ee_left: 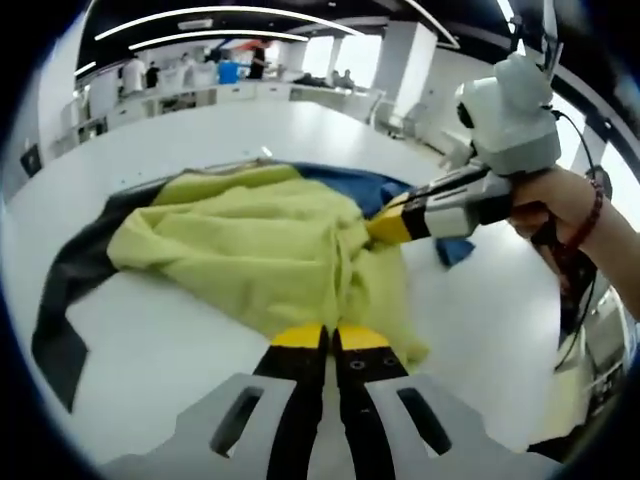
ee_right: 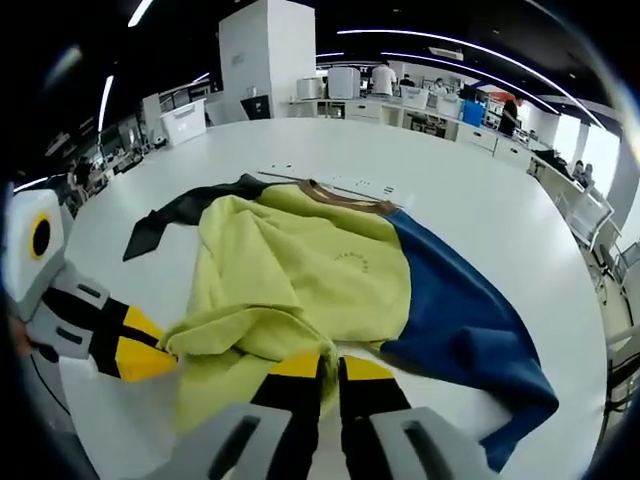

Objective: Fold the garment on the visible template until the final outline fits inside the template.

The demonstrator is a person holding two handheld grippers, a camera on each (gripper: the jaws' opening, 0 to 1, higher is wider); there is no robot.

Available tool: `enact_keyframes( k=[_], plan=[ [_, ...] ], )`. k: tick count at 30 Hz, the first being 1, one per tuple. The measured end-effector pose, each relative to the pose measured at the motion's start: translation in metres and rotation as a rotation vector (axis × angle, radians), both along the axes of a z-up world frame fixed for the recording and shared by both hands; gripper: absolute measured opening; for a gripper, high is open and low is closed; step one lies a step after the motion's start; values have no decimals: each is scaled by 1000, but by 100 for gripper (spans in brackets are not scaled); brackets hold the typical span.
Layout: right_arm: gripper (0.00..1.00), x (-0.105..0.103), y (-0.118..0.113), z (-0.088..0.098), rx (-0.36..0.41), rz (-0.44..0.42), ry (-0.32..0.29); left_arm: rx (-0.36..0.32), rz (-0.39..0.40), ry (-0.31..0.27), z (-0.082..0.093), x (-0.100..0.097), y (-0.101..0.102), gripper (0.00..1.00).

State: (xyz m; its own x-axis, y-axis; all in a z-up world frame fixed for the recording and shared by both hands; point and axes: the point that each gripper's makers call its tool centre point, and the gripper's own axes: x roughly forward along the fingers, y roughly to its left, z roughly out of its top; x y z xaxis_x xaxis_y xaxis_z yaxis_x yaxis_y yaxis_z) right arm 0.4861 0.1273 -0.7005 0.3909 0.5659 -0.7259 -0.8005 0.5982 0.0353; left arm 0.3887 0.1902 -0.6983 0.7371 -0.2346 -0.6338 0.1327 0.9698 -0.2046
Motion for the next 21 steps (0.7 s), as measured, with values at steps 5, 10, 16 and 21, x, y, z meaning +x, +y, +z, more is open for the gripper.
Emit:
enact_keyframes(
  k=[5, 10, 16, 21],
  plan=[
    [13, -2, -5, 10, 27, -28, 12, 4, 5, -12, 7, -2, 5, 0],
    [14, -11, -16, 16, 15, -35, 12, 28, 16, -25, 13, -6, 19, 0],
    [14, -20, -28, 22, 0, -24, 8, 63, 46, -37, 23, -14, 43, 0],
    [14, -28, -35, 21, -12, -18, 6, 99, 51, -43, 32, -26, 56, 0]
  ],
)
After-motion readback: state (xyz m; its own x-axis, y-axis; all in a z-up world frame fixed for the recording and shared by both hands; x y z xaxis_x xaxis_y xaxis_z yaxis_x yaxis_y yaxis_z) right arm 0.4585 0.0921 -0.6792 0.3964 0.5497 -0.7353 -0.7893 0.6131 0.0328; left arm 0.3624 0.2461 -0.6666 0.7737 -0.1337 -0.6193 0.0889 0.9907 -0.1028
